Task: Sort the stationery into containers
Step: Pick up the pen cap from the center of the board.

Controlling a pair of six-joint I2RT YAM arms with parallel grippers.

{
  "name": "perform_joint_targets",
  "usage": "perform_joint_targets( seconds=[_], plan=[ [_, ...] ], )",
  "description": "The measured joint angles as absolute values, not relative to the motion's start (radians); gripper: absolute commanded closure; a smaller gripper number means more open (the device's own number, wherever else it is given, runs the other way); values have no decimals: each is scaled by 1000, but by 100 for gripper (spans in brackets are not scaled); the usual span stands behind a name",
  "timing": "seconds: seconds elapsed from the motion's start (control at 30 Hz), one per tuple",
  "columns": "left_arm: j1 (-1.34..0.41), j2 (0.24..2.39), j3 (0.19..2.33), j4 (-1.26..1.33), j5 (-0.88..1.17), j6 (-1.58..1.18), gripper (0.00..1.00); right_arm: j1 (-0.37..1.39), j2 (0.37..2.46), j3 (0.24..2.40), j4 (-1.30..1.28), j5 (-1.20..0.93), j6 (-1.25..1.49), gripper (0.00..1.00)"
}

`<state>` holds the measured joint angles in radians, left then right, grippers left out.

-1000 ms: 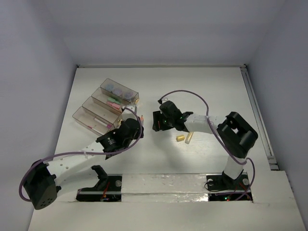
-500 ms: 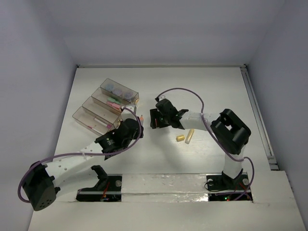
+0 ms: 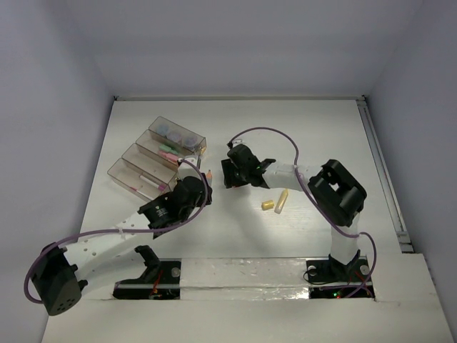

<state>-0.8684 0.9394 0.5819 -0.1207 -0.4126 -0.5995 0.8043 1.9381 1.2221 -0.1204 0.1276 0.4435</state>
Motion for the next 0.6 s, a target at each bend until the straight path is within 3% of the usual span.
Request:
perform_joint_targets(
  seconds=[0.33, 0.6],
  plan=[
    [-868, 927, 582, -126, -416, -599, 100, 804, 1965, 1279, -199, 176, 386, 43],
    [-868, 918, 582, -133, -419, -600, 100, 804, 1993, 1319, -228, 222, 350, 53]
  ],
)
